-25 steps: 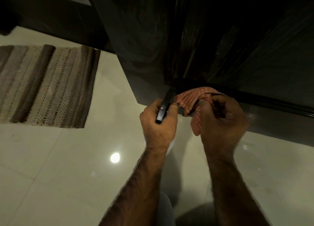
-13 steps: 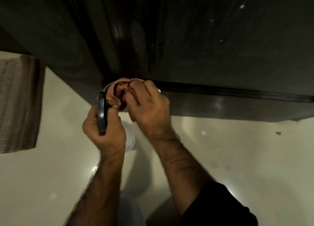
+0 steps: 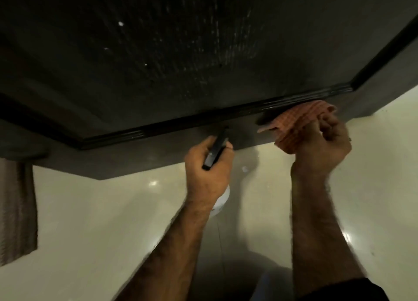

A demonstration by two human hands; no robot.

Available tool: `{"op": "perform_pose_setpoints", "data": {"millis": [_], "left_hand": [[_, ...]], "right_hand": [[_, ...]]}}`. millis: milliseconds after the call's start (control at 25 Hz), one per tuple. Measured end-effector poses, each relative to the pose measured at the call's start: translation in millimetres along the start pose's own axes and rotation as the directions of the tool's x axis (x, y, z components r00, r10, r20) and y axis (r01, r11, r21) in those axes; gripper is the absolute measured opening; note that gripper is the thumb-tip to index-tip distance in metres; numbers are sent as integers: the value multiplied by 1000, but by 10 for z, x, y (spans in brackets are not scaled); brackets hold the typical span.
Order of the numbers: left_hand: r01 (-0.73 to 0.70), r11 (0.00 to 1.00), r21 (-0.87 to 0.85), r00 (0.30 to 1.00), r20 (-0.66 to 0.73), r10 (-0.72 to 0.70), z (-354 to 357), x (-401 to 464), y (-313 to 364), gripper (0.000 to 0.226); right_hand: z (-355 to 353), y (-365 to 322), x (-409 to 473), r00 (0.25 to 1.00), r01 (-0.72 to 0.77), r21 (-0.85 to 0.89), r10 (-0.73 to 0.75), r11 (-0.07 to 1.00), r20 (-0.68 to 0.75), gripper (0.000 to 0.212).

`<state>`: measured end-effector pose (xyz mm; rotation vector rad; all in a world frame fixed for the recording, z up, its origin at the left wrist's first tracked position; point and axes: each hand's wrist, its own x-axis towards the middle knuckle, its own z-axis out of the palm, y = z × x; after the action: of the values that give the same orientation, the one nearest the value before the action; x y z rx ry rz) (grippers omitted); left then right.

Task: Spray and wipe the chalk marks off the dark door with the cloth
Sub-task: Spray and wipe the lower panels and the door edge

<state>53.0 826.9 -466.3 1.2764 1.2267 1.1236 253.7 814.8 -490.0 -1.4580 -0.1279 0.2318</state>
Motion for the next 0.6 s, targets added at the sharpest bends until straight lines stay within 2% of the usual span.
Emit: {"op": "perform_pose_setpoints", "data": {"millis": [80, 160, 280, 400, 480, 520, 560, 600], "left_hand": [[16, 994, 105, 998, 55, -22, 269, -12, 144, 23], [40, 987, 155, 993, 104, -57, 433, 10, 229, 31], [0, 980, 198, 999, 42, -9, 384, 176, 176, 13], [-8, 974, 225, 1000, 4, 8, 271, 281, 105, 21], [-19, 979, 204, 999, 52, 8, 276, 237, 188, 7], [-9, 983, 186, 997, 76, -5, 313, 207, 246, 6], [11, 982, 189, 996, 90, -29, 371, 196, 280, 16], [34, 981, 193, 993, 103, -54, 428, 191, 300, 22]], "right_hand": [[-1, 21, -107, 993, 109, -30, -107, 994, 50, 14], [24, -10, -165, 984, 153, -65, -146, 986, 99, 12], [112, -68, -222, 953, 255, -118, -229, 960, 201, 16], [217, -64, -416, 870, 418, -137, -352, 898, 344, 20], [239, -81, -495, 774, 485, -120, -362, 866, 519, 20], [221, -97, -451, 755, 506, -127, -366, 853, 544, 18], [188, -111, -332, 783, 492, -148, -362, 858, 506, 15], [153, -142, -194, 845, 427, -165, -328, 889, 422, 12]]}}
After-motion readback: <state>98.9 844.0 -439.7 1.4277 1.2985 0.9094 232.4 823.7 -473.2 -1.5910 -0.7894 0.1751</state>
